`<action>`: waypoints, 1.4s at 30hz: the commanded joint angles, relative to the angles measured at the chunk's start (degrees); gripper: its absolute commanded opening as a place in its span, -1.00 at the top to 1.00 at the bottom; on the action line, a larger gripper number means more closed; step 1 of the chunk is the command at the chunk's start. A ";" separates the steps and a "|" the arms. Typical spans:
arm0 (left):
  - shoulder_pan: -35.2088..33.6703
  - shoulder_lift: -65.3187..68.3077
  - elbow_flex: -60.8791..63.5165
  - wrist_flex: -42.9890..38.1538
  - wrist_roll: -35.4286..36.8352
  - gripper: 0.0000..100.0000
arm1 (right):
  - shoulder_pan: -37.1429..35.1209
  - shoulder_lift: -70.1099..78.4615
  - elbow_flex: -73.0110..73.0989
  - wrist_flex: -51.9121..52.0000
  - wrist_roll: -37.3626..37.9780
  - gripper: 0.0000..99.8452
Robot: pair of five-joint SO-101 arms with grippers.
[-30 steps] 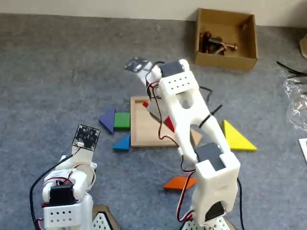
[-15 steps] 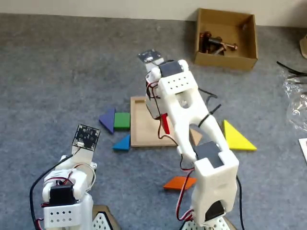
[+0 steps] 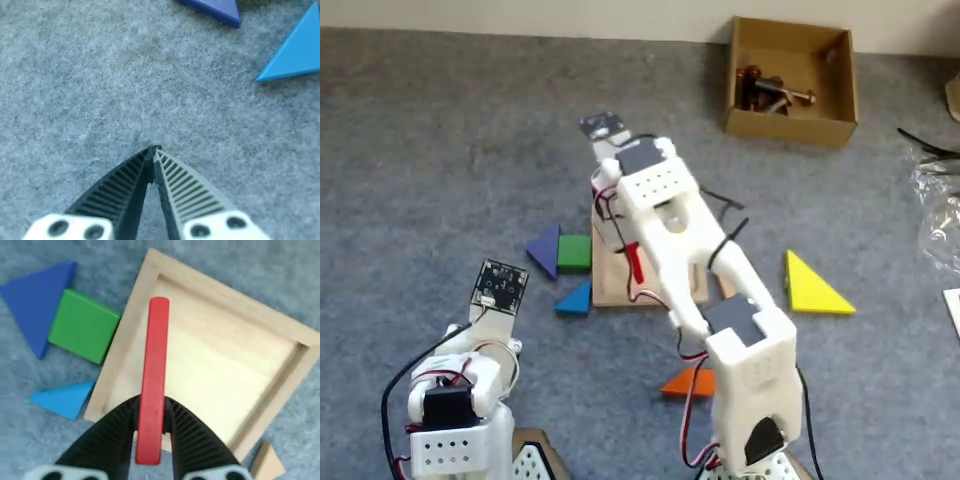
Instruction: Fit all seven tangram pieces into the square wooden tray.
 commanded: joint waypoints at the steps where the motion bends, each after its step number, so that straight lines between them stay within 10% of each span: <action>1: -0.75 -0.40 1.19 0.35 0.44 0.97 | -0.84 1.45 -2.42 -2.15 -2.37 0.99; 42: -0.75 -0.40 1.19 0.35 0.44 0.97 | -2.42 3.38 -2.42 -5.05 -2.29 0.87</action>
